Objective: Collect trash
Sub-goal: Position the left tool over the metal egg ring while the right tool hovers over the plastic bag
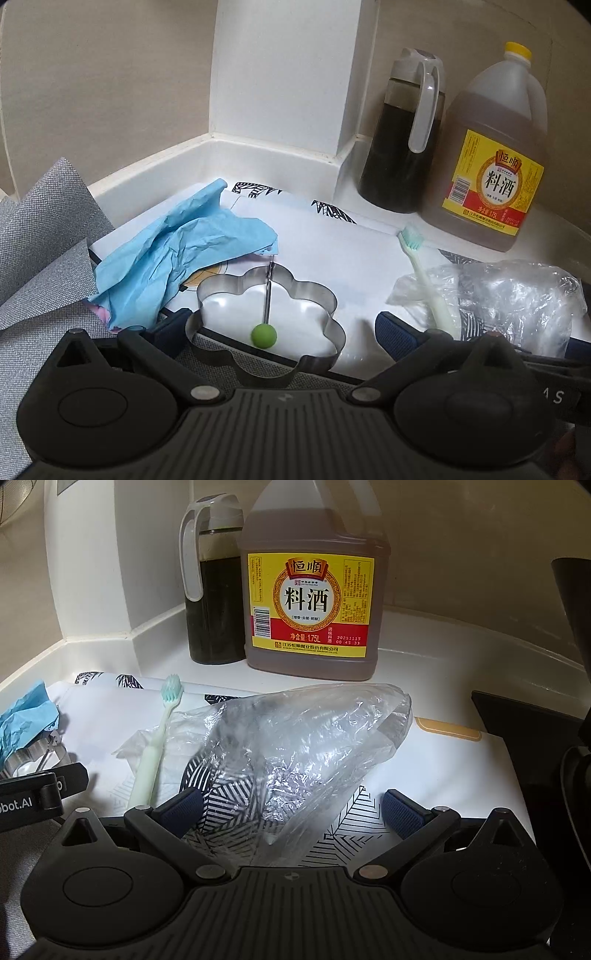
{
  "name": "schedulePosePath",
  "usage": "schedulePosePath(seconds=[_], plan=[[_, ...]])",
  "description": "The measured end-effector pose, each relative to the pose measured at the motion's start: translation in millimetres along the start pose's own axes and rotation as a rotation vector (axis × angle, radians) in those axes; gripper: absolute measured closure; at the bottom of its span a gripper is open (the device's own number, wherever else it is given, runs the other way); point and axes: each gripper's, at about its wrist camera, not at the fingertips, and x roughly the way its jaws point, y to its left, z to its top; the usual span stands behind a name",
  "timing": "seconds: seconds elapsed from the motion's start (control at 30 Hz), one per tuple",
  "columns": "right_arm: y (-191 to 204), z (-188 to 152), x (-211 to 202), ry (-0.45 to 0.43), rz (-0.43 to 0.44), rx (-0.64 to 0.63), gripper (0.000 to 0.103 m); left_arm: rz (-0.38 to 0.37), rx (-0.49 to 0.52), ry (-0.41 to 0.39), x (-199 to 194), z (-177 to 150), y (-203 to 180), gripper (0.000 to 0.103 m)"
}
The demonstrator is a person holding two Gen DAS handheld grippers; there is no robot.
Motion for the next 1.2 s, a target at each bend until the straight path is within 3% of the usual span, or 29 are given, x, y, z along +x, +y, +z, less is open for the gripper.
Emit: schedulePosePath(seconds=[1.2], plan=[[-3.5,-1.4,-1.9,-0.01,0.019,0.027,0.0,0.036,0.069,0.022,11.0,0.6,-6.0,0.0]])
